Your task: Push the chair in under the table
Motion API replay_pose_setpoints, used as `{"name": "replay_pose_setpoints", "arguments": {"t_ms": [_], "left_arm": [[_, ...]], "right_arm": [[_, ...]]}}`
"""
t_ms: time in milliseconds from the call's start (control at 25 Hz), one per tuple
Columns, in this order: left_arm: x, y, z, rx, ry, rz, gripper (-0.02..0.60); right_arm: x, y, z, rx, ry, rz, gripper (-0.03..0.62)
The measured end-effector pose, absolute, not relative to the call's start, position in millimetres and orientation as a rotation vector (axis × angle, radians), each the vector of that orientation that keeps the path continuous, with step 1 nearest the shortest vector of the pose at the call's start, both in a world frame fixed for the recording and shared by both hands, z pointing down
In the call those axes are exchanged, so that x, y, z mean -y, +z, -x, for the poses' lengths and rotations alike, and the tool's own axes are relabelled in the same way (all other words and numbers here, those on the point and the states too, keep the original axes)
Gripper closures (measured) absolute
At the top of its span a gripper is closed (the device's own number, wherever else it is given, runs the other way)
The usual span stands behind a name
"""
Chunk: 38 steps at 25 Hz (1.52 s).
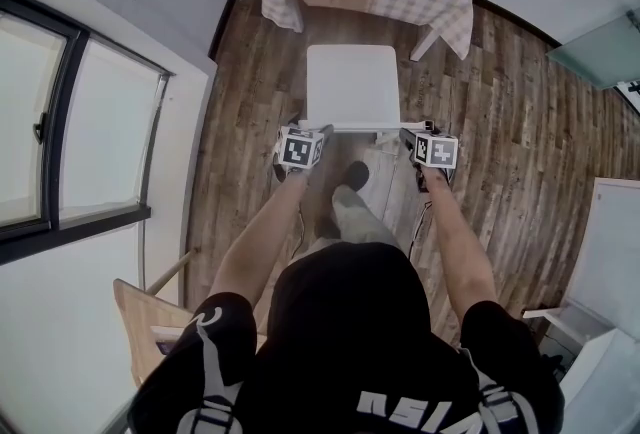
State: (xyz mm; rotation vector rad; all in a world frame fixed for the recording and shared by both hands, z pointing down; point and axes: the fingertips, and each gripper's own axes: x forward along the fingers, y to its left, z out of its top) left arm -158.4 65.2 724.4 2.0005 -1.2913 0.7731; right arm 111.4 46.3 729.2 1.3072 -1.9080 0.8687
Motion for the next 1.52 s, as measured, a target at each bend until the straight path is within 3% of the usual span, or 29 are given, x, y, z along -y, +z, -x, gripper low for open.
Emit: {"name": "replay_pose_setpoints", "arguments": {"t_ms": [1520], "left_arm": [[146.2, 721.3, 158.2, 1.27, 0.882, -1.983, 0.2]], "right_arm": [[145.5, 731.0, -114.9, 1.899, 0.933, -1.307, 0.203]]}}
